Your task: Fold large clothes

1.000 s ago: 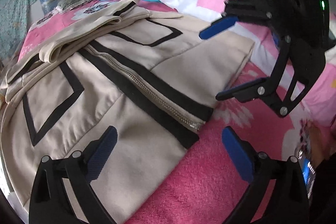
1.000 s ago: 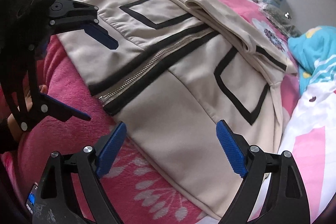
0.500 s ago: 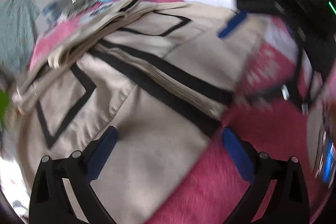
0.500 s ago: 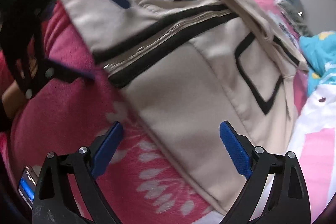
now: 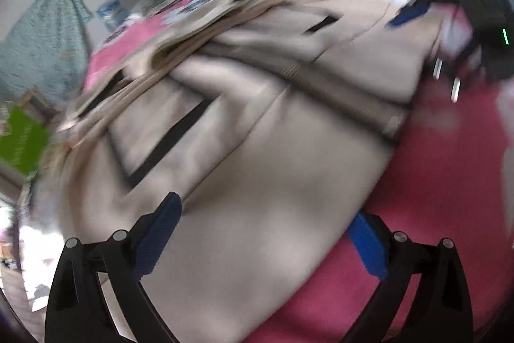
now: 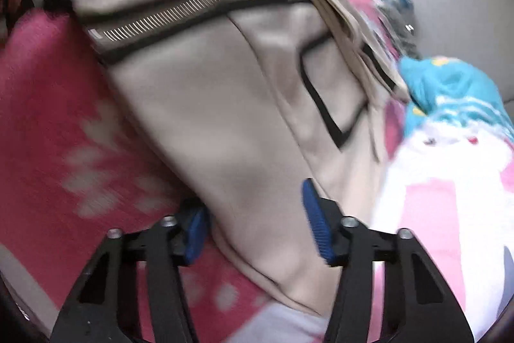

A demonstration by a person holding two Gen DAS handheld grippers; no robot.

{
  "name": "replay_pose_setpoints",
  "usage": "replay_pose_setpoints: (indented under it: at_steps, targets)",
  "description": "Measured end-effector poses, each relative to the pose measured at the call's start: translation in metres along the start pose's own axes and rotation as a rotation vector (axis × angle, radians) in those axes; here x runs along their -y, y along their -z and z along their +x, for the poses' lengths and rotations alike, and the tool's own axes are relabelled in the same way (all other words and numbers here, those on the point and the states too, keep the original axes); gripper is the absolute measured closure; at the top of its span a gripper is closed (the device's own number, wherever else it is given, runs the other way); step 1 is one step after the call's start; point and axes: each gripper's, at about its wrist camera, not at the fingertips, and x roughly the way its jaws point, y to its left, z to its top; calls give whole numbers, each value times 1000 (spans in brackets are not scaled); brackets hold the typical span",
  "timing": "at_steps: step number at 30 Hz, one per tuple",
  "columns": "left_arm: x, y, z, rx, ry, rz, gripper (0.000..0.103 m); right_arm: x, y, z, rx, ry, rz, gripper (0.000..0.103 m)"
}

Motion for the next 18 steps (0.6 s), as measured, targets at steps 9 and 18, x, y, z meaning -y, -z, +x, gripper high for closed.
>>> replay_pose_setpoints:
  at_steps: [9,18]
  targets:
    - [-33,51,-30,-32,-177,-1,36,49,10,-7,34,3,257,99]
    - [-71,25,-56,107,8,-313,96,110,2,-22,147,-117,582,98]
